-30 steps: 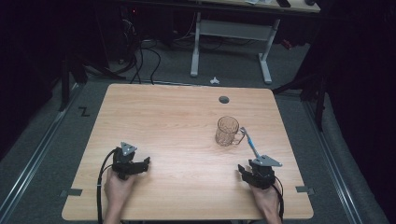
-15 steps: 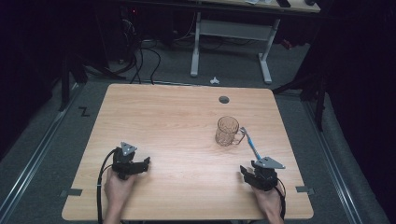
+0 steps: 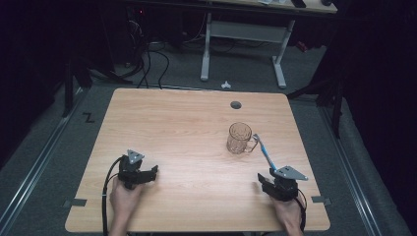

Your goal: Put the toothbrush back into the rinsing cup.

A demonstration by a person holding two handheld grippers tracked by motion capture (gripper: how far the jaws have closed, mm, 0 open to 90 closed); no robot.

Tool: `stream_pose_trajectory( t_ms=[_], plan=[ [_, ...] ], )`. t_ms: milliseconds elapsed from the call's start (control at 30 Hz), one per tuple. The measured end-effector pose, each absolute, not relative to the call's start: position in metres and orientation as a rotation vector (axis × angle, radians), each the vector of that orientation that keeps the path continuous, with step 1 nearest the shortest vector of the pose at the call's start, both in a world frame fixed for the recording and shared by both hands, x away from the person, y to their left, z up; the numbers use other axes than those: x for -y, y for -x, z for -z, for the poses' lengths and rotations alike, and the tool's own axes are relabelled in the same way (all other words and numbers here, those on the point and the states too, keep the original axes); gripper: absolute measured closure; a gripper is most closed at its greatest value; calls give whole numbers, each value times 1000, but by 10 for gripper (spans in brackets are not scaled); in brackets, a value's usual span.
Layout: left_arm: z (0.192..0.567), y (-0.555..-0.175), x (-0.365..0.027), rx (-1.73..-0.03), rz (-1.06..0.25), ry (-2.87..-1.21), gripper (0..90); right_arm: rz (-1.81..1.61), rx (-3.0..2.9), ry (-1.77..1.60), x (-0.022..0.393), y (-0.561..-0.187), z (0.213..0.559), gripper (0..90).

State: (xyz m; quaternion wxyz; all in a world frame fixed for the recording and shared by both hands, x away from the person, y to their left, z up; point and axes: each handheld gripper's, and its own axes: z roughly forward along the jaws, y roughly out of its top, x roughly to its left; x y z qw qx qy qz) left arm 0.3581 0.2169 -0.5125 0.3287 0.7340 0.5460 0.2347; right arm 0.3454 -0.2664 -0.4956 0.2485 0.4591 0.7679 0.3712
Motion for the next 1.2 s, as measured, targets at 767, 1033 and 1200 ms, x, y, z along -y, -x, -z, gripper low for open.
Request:
stream_pose_trajectory(
  t_ms=[767,1033,1200],
  plan=[
    [513,-358,-217,-1429,-614,-1921,178,-931,-2102,-1296,284,-362,486,538],
    [513,-358,-217,-1429,-614,-1921,178,-914,-2091,-1314,289,-371,480,549],
    [513,-358,-217,-1429,-614,-1921,178,-911,-2090,-1306,290,-376,477,575]
  ],
)
